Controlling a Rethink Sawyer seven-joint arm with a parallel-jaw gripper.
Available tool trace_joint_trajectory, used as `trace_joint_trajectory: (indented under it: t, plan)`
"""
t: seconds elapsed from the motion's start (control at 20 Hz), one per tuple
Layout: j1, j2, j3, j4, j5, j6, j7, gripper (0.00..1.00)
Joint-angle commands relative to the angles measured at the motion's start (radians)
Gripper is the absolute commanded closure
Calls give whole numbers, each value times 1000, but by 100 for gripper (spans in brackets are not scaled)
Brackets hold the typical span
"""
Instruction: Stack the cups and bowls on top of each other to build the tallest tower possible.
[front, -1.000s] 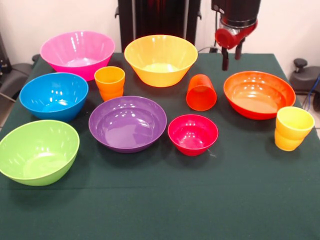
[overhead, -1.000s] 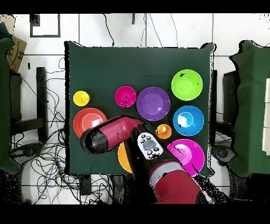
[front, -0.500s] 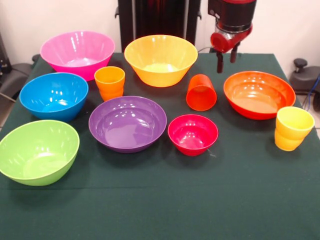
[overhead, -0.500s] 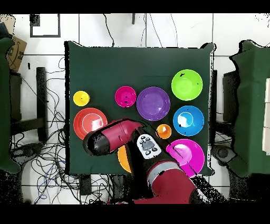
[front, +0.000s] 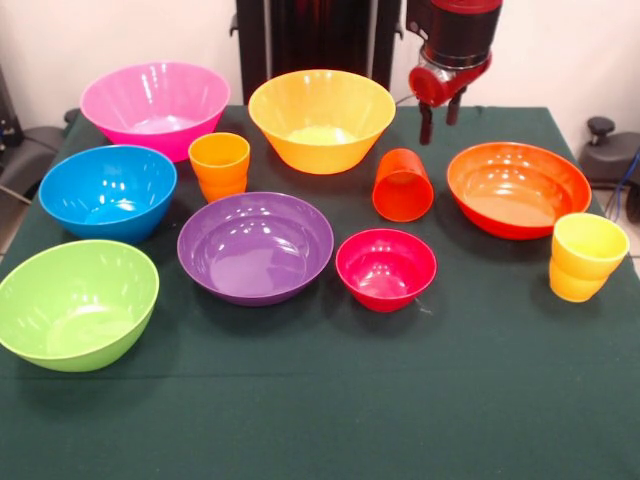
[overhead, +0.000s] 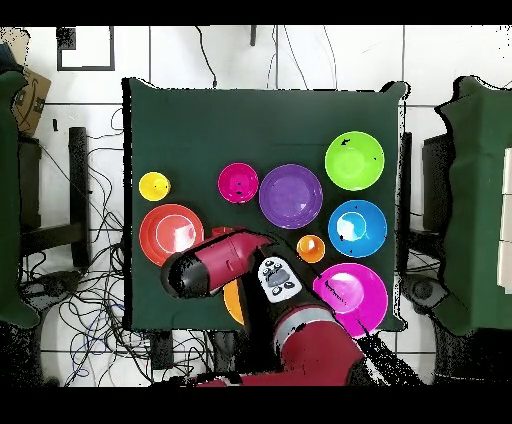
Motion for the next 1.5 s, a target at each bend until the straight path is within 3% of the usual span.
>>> trace_joint_trajectory:
  t: [0.05, 0.35, 0.5, 0.6, 0.9, 1.0, 1.5]
  plan:
    - [37, 14, -27, -64, -37, -82, 141, 0]
    - [44, 34, -37, -61, -33, -125, 144, 0]
    - [4, 16, 17, -128, 14, -45, 84, 0]
    - [11, 14, 16, -79, -2, -115, 111, 0]
    - [-11, 29, 25, -88, -2, -141, 104, 0]
    - [-33, 34, 5, -31, -33, -240, 129, 0]
    - [-67, 27, 39, -76, -2, -192, 82, 0]
